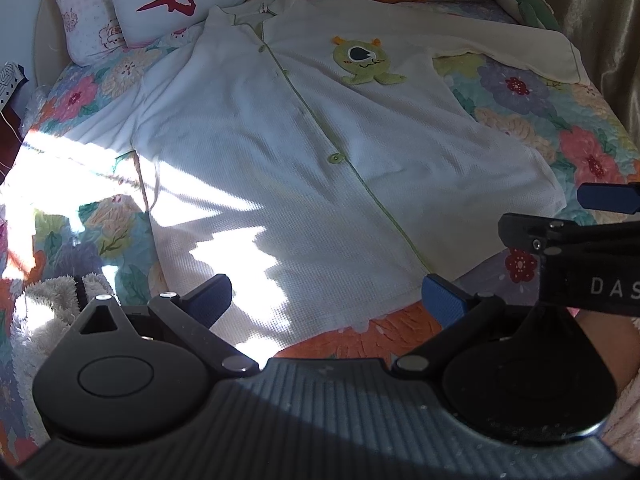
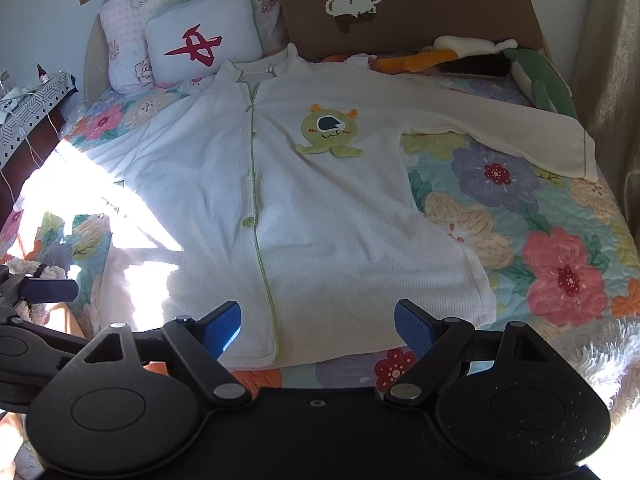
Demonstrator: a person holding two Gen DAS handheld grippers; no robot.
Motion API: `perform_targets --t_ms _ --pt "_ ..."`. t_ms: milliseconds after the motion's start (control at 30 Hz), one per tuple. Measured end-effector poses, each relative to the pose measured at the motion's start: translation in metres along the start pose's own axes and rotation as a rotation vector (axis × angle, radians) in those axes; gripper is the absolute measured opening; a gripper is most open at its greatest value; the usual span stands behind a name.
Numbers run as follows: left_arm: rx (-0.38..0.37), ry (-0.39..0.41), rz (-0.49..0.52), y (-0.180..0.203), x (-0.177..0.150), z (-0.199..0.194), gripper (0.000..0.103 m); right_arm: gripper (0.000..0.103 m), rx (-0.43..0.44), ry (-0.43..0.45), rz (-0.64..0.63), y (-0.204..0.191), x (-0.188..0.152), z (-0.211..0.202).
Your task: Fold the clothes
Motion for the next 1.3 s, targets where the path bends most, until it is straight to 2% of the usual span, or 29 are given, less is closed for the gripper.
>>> perform_targets --t_ms 633,800,933,1067,1200,1300 --pt "-0.016 -0.016 -0.016 -0.011 0.001 0.007 0.103 0.087 0.001 -0.035 -0.005 -0.007 0.003 0.012" --pt "-0.028 0.045 -0.05 -0.031 0.01 -0.012 0.103 0.087 0.02 -0.023 -0.063 -0.028 0.023 0.004" --pt "-0.017 0.094 -0.138 -0.07 0.019 -0.023 0.103 0.087 0.161 0.013 -0.112 -0.07 0.054 -0.004" --pt "0.0 0.198 -0.285 -0.127 0.021 -0.042 0.103 0.087 0.292 0.034 -0.139 -0.118 0.083 0.001" --pt "0.009 0.24 -0.444 -0.196 0.007 -0.045 0.1 0.087 0.363 0.075 -0.176 -0.163 0.11 0.011" --pt "0.075 0.269 -0.51 -0.244 -0.004 -0.044 0.1 0.082 0.463 0.092 -0.196 -0.202 0.129 0.019"
Point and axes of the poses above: each gripper's, at about its wrist camera, not at the fingertips, and z roughly the way its jaws point, y to its right, x to its top, the point moved 8 cm from there along z, roughly the way its jaws point, and after that the axes turned 5 degrees about y, right-handed, at the moved point
